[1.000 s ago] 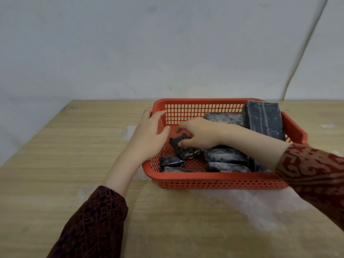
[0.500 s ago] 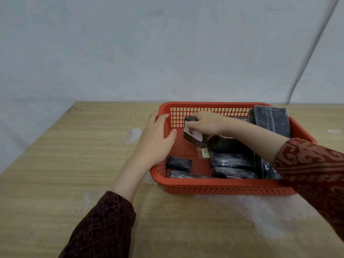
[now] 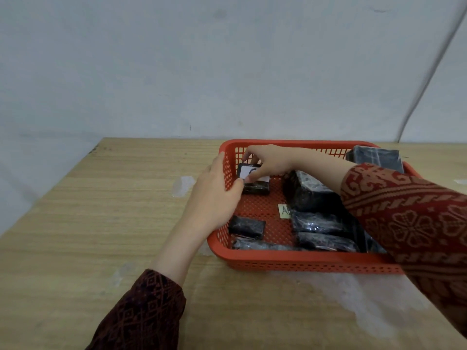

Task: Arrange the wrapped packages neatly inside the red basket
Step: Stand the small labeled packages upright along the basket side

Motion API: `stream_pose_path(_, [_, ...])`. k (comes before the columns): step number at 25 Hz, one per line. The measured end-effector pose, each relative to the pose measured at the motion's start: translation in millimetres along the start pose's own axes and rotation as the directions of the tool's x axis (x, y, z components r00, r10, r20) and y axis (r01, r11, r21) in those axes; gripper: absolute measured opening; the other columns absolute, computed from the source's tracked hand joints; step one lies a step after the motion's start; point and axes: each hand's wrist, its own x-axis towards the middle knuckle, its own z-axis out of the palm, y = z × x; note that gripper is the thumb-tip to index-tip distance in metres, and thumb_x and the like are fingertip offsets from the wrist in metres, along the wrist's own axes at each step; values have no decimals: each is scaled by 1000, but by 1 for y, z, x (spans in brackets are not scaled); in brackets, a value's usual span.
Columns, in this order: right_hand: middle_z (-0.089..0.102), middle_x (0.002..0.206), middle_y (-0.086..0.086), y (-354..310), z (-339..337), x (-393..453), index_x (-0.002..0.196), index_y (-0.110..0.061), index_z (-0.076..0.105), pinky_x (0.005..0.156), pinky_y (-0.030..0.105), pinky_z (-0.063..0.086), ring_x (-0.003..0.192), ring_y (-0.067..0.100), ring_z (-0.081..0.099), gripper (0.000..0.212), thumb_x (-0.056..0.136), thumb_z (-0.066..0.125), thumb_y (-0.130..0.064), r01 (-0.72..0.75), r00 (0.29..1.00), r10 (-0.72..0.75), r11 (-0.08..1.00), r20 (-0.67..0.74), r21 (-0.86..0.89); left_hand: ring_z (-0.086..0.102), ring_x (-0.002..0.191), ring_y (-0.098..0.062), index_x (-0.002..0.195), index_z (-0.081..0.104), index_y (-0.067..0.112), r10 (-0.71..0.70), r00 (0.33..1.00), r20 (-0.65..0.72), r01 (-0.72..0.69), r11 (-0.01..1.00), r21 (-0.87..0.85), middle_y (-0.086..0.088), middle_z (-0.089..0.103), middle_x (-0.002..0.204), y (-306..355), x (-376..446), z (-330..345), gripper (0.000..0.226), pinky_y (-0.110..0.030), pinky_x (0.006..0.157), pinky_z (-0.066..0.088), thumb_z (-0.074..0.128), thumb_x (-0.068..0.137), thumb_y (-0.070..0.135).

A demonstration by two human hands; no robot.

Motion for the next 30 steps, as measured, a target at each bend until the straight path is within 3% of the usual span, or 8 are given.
stream_pose_path(4, [51,130,8,1,11,-1,139,-14,43,97,36,40,117,26,48,80,72,75,-43,61,998,-56,952,25,-299,47,123,-19,144,26,18,-4,1000,-10,4,999,-37,-5,49,139,2,-1,-2,63,-20,91,29,51,88,31])
stream_pose_path(10, [49,145,7,-2,14,-15,144,-14,38,108,38,37,129,26,47,69,85,62,-39,78,997,-76,951,17,-299,43,101,-3,142,31,20,20,1000,-14,-21,998,-52,-1,54,131,4,-2,-3,59,-18,84,30,52,88,32])
stream_pose_path(12, [47,147,7,-6,11,-29,144,-15,38,110,37,34,133,25,44,65,87,61,-37,115,990,-136,937,-41,-331,47,103,-7,141,32,20,14,1000,-16,-15,998,-54,-2,54,131,4,-1,-3,58,-17,83,29,53,88,32])
stream_pose_path(15, [62,124,4,-18,11,-52,122,-14,56,94,31,43,112,20,56,44,82,67,-30,267,945,-302,932,-121,-246,48,121,-19,143,29,17,-4,1000,6,4,998,-59,-5,50,137,3,1,-2,62,-21,91,30,53,87,30])
stream_pose_path(19, [62,95,-7,-30,24,-73,102,-17,63,70,16,41,80,5,56,23,80,69,-22,288,953,-287,957,103,-4,47,120,-15,144,28,18,-11,1000,12,12,997,-71,-6,49,140,5,1,-3,57,-23,94,30,44,89,25])
stream_pose_path(23, [58,88,-7,-34,43,-70,96,-20,60,62,15,37,70,0,49,28,77,74,-34,242,960,-248,968,131,66,44,108,-7,140,35,17,9,1000,-13,-10,997,-73,-4,51,136,7,0,-4,50,-11,84,23,40,91,22])
stream_pose_path(27, [57,84,-8,-33,44,-66,97,-17,58,57,8,39,66,0,48,28,78,74,-28,206,968,-216,975,132,85,49,116,-17,143,30,17,-19,1000,4,19,997,-70,-6,51,135,4,1,-2,58,-21,89,30,46,88,21])
stream_pose_path(30, [57,84,-5,-29,34,-67,108,-14,55,59,17,40,67,3,51,18,91,54,-21,153,979,-165,983,119,101,48,121,-21,144,28,17,-28,1000,7,28,997,-69,-7,50,137,3,1,-2,60,-23,92,32,47,87,22])
